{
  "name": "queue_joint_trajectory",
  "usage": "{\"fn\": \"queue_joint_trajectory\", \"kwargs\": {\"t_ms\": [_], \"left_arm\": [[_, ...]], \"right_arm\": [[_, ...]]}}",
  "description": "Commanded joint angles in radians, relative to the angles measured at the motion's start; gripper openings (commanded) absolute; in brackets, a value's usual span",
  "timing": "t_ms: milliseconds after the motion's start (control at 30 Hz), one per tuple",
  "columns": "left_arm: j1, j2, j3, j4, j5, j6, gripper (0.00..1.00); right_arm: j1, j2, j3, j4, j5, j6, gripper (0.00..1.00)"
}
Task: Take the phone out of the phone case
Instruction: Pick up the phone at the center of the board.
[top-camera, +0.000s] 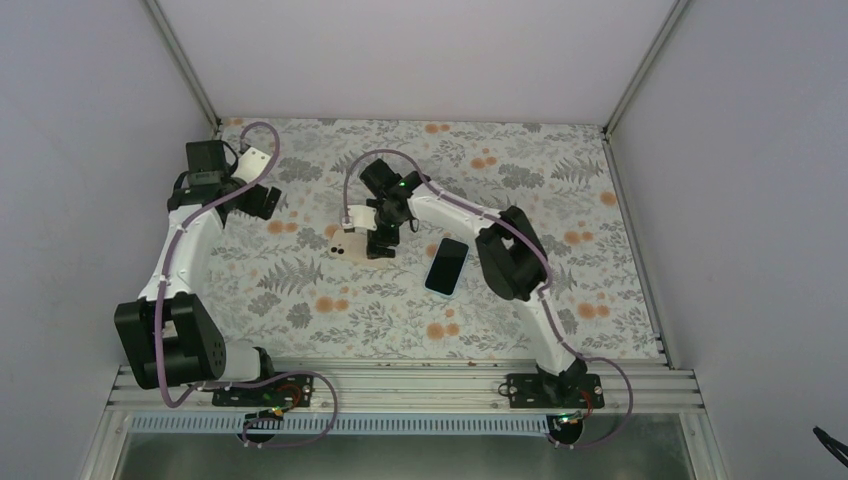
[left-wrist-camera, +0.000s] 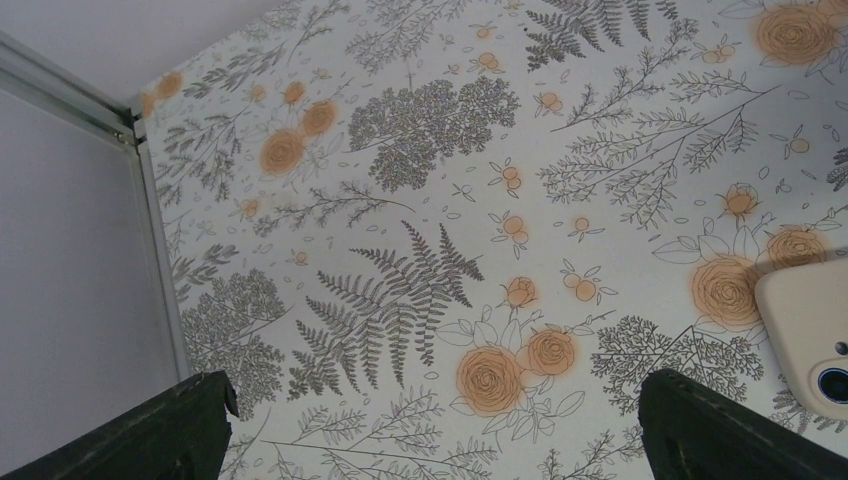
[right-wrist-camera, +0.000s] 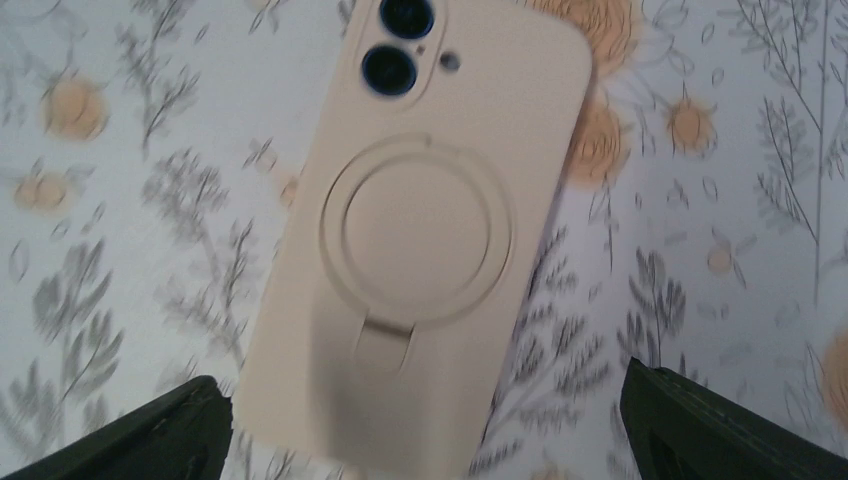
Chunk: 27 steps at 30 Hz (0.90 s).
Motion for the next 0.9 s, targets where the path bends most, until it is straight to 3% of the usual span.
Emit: {"fn": "queue_joint_trajectory", "kwargs": {"t_ms": [0,433,867], "left_arm": [[0.008,0.006,-0.018,0.036,0.011,0.000,1.00],[0.010,0.035,-0.040,0.072,0.011,0.012,1.00],[0.011,0.025,-0.076,0.103,0.007,0.018,1.00]], "right_arm": [[0.004,0.106,0.156,-0.162,-0.074,0.047,1.00],[0.003,0.166,0.179,-0.227,-0.065,0.118,1.00],[0.011,0.166,0.058,-0.108,0.042,0.137,1.00]]}}
